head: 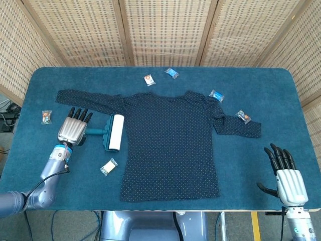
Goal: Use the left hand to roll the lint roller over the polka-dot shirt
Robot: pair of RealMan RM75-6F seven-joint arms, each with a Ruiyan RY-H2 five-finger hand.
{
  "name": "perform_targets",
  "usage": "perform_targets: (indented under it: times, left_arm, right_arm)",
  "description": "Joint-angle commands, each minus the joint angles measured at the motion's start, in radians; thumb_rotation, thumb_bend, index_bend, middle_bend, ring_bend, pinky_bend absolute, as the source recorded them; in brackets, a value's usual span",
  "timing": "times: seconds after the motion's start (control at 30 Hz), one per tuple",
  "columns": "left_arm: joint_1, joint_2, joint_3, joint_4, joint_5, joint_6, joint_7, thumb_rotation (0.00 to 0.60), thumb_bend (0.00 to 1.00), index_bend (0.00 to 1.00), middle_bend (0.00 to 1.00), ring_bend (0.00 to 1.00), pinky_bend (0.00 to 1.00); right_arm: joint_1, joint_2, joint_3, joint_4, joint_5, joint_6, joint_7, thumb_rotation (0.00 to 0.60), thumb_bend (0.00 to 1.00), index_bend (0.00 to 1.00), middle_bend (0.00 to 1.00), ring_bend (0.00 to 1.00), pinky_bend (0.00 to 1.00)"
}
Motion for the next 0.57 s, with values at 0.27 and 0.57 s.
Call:
perform_targets:
  times: [0.27, 0.57]
  left_arm:
    - [0.404, -0.035, 0.152, -0.085, 0.634, 0.525, -0.430, 0.600, 0.08, 0.00, 0.00, 0.00, 0.00]
    - [0.538, -0.035, 0.181, -0.061, 0.730, 0.654, -0.499, 0.600, 0.08, 0.00, 0.00, 0.00, 0.00]
  right_arm:
    - [-0.010, 0.017, 0.015, -0.001, 0.007, 0.027, 0.031, 0.600, 0.13, 0.00, 0.00, 0.00, 0.00]
    - [-0.021, 0.031, 0.012, -0.017, -0.021, 0.064, 0.037, 0.600, 0.13, 0.00, 0.00, 0.00, 0.00]
